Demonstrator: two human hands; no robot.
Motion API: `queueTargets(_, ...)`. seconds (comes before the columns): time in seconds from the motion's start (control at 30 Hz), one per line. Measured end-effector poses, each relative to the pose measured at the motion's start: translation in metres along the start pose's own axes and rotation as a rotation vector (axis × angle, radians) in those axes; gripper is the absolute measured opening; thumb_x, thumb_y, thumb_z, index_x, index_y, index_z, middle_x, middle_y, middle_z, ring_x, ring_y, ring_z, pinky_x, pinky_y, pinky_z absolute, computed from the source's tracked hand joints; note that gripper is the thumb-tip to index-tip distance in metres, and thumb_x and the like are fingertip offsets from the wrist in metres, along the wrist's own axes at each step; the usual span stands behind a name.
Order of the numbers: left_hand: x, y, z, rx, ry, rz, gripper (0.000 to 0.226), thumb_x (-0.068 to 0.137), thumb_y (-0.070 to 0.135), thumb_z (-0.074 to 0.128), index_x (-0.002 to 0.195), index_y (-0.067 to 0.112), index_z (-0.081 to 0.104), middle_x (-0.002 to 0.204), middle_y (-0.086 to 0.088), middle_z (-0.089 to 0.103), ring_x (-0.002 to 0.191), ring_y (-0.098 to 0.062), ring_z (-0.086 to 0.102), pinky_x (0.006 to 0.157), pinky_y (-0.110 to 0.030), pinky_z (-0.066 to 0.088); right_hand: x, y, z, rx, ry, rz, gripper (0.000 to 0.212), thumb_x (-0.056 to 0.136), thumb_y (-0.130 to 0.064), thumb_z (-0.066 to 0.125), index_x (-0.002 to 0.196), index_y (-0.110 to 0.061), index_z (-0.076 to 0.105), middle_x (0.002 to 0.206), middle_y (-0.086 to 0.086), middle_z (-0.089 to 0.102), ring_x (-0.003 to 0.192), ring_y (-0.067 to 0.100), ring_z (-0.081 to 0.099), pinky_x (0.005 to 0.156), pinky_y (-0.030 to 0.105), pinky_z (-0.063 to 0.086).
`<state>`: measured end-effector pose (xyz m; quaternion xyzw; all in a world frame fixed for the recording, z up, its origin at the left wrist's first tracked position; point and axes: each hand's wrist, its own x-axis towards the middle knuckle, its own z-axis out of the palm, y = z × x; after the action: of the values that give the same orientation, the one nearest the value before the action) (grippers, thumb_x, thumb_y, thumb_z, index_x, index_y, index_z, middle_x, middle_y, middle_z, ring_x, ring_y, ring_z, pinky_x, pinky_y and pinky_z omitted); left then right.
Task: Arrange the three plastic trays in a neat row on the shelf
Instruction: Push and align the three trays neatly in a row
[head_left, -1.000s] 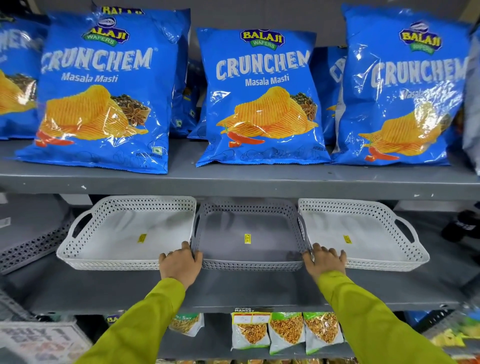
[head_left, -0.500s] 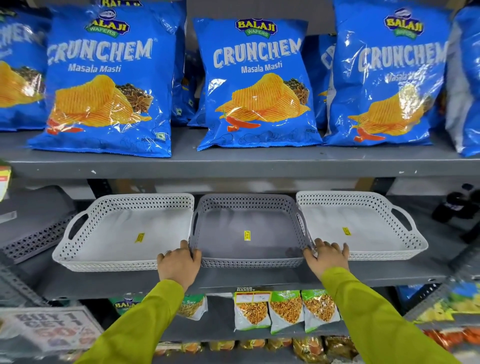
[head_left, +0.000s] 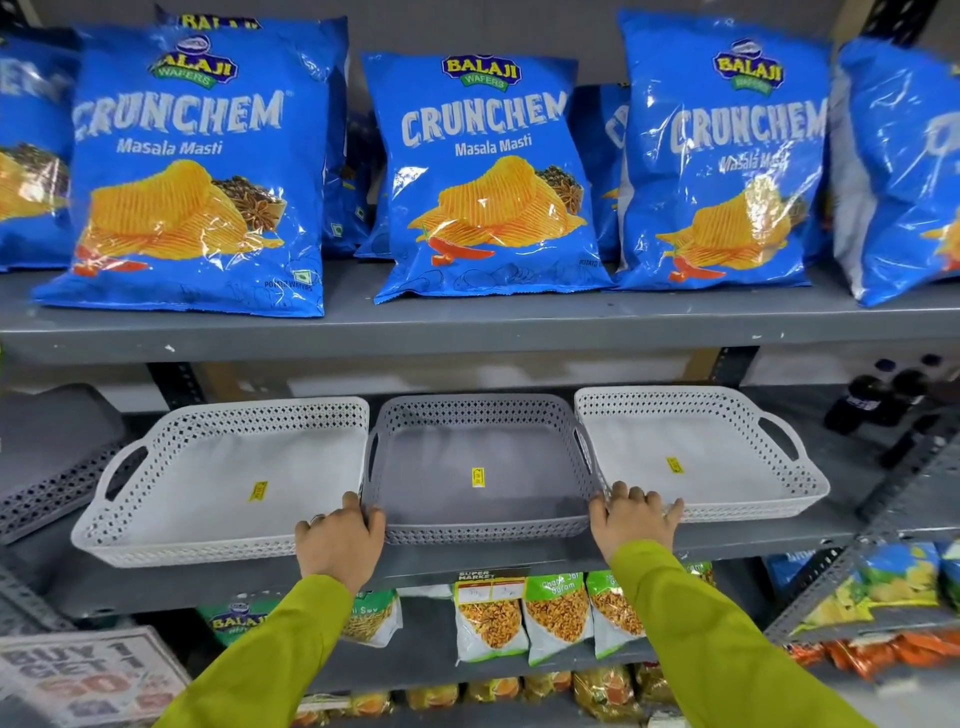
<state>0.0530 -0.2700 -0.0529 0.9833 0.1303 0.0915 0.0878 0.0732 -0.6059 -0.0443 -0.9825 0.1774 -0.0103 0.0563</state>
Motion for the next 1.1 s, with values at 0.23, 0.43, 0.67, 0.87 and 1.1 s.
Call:
queueTargets(0.23, -0.002, -0.003, -0.001, -0.006, 0.001, 0.011, 0.033, 0.092, 0.041, 0.035, 0.098, 0.013, 0.052, 0.084, -0.012, 0.075, 0.086, -0.033, 0.067, 0.084, -0.04, 0.044, -0.004, 0.007, 0.0, 0.032, -0.012, -0.013, 0.052, 0.092, -0.048, 0.028, 0.123, -0.015, 0.055, 0.123, 0.01, 0.063, 0.123, 0.032, 0.048, 0.115, 0.062, 0.012)
queueTargets(0.43, -0.003, -0.004, -0.002, 0.007, -0.003, 0.006, 0.039, 0.093, 0.046, 0.031, 0.1, 0.014, 0.052, 0.085, -0.012, 0.075, 0.087, -0.032, 0.068, 0.086, -0.041, 0.043, -0.009, 0.013, -0.002, 0.028, -0.011, -0.016, 0.058, 0.092, -0.053, 0.025, 0.125, -0.016, 0.055, 0.125, 0.01, 0.062, 0.125, 0.032, 0.046, 0.116, 0.062, 0.011)
queueTargets(0.67, -0.007, -0.003, -0.004, -0.001, -0.009, -0.007, 0.04, 0.093, 0.046, 0.032, 0.102, 0.013, 0.053, 0.089, -0.012, 0.075, 0.09, -0.033, 0.068, 0.089, -0.042, 0.043, -0.013, 0.011, -0.007, 0.022, -0.041, 0.0, 0.058, 0.092, -0.053, 0.026, 0.127, -0.016, 0.053, 0.127, 0.01, 0.061, 0.126, 0.033, 0.045, 0.116, 0.061, 0.012)
queueTargets(0.87, -0.013, 0.0, -0.006, -0.008, -0.011, -0.018, 0.038, 0.092, 0.044, 0.033, 0.102, 0.013, 0.053, 0.09, -0.013, 0.075, 0.091, -0.033, 0.067, 0.089, -0.041, 0.042, -0.017, 0.012, -0.009, 0.03, -0.041, -0.003, 0.054, 0.094, -0.048, 0.027, 0.128, -0.015, 0.053, 0.128, 0.01, 0.061, 0.127, 0.032, 0.045, 0.117, 0.061, 0.012)
queueTargets(1.1, -0.015, 0.0, -0.008, -0.015, -0.017, -0.03, 0.037, 0.092, 0.044, 0.034, 0.1, 0.013, 0.053, 0.087, -0.014, 0.075, 0.089, -0.033, 0.067, 0.086, -0.04, 0.041, -0.016, 0.012, -0.008, 0.031, -0.049, -0.013, 0.053, 0.094, -0.048, 0.028, 0.127, -0.015, 0.053, 0.127, 0.011, 0.061, 0.126, 0.033, 0.046, 0.116, 0.061, 0.012)
